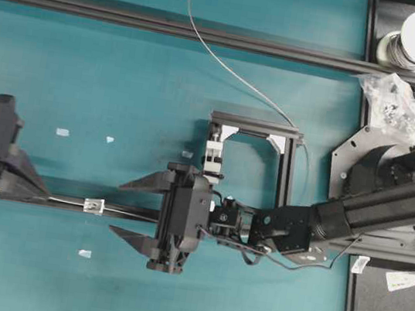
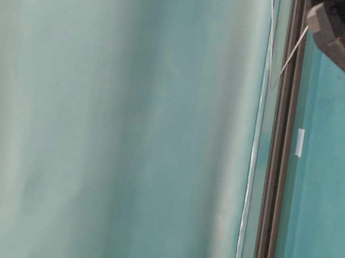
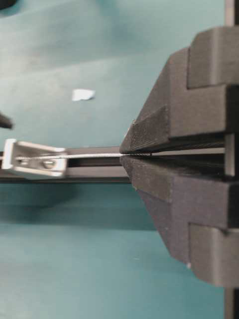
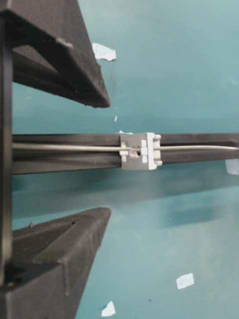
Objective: Insert the wire through the hole in the metal fitting.
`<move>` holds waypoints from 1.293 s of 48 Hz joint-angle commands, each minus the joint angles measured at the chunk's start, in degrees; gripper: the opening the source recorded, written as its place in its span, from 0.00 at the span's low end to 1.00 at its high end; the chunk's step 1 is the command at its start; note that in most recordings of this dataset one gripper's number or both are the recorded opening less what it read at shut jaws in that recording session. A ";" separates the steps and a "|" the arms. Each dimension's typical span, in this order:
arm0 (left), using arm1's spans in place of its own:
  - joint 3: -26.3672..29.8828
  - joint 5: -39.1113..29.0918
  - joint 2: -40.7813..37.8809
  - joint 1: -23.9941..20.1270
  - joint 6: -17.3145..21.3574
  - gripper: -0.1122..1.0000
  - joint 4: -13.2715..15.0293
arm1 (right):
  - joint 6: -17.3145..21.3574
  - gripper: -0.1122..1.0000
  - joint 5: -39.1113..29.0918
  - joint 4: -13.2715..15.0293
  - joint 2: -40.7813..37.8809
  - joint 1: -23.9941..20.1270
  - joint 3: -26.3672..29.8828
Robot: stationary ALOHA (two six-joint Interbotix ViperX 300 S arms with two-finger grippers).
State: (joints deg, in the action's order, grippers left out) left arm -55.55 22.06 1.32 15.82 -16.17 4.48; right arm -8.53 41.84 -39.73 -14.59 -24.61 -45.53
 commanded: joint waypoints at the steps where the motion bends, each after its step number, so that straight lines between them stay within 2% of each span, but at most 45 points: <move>1: -1.05 -1.32 4.04 0.53 0.00 0.01 -0.26 | -0.18 0.91 0.18 0.09 2.02 0.09 0.53; 18: -7.56 -4.22 10.72 2.20 -0.09 0.01 -0.35 | -0.18 0.91 -0.35 0.09 2.02 0.09 0.70; 47: -7.29 -4.22 10.37 2.72 0.44 0.02 -0.35 | -0.18 0.91 -0.53 0.09 1.93 0.09 1.14; 51: -7.38 -4.22 10.37 2.72 0.35 0.08 -0.35 | -0.18 0.91 -0.53 0.09 1.93 0.18 1.14; 55: -7.56 -4.22 10.46 2.72 0.53 0.19 -0.35 | -0.18 0.91 -0.53 0.09 1.93 0.18 1.14; 59: -7.82 -4.22 10.46 2.72 0.53 0.36 -0.26 | -0.18 0.91 -0.62 0.09 1.93 0.18 1.23; 62: -7.82 -4.22 10.37 2.72 0.53 0.52 -0.35 | -0.18 0.91 -0.79 0.09 1.93 0.18 1.23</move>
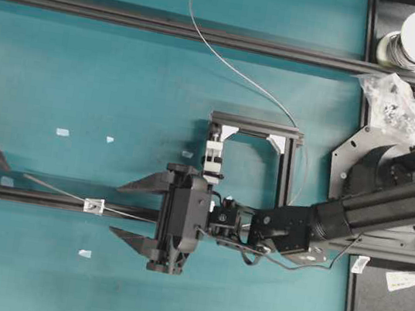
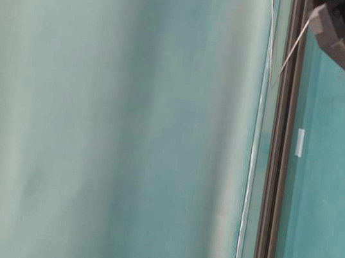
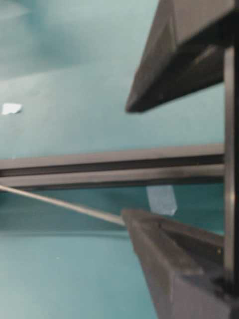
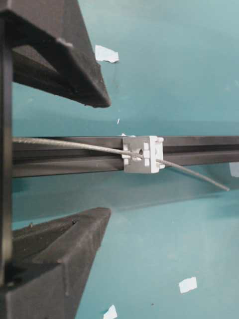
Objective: Insert the wire through the hole in the metal fitting.
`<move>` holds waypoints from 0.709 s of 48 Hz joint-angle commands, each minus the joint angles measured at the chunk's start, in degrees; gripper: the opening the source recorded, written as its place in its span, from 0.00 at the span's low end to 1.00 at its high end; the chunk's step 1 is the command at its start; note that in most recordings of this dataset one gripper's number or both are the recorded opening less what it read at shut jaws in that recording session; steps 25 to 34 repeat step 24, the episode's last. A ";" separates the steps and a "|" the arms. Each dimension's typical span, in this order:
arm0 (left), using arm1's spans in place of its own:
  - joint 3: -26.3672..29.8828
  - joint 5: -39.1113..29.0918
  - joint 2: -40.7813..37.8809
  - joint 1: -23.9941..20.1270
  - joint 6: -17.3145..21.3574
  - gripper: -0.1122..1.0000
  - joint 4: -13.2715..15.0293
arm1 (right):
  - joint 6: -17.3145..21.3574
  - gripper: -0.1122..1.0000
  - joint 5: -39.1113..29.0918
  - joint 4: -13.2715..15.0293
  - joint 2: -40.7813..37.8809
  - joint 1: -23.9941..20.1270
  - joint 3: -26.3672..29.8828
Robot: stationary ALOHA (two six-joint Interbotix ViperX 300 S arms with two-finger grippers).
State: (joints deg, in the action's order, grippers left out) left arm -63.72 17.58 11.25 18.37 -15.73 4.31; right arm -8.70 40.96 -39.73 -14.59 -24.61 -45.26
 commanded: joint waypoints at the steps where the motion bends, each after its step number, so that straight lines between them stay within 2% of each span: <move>1: 0.35 0.26 0.44 0.18 0.09 0.58 -0.18 | 0.00 0.91 0.18 0.09 1.93 0.09 0.97; 5: 0.26 0.26 0.44 0.18 0.09 0.79 -0.18 | 0.00 0.91 0.18 0.09 1.93 0.18 0.97; 7: 0.35 0.26 0.44 0.18 0.18 0.87 -0.18 | 0.00 0.91 0.18 0.09 2.02 0.18 0.88; 17: 0.88 1.05 0.53 -0.53 0.70 0.87 -0.70 | -0.44 0.91 0.09 0.09 4.13 0.09 0.00; 24: 0.97 1.67 0.70 -1.41 2.20 0.87 -1.23 | -2.29 0.91 0.09 0.09 5.89 0.09 -0.70; 34: 0.97 1.67 0.70 -1.41 2.20 0.87 -1.23 | -2.29 0.91 0.09 0.09 5.89 0.09 -0.70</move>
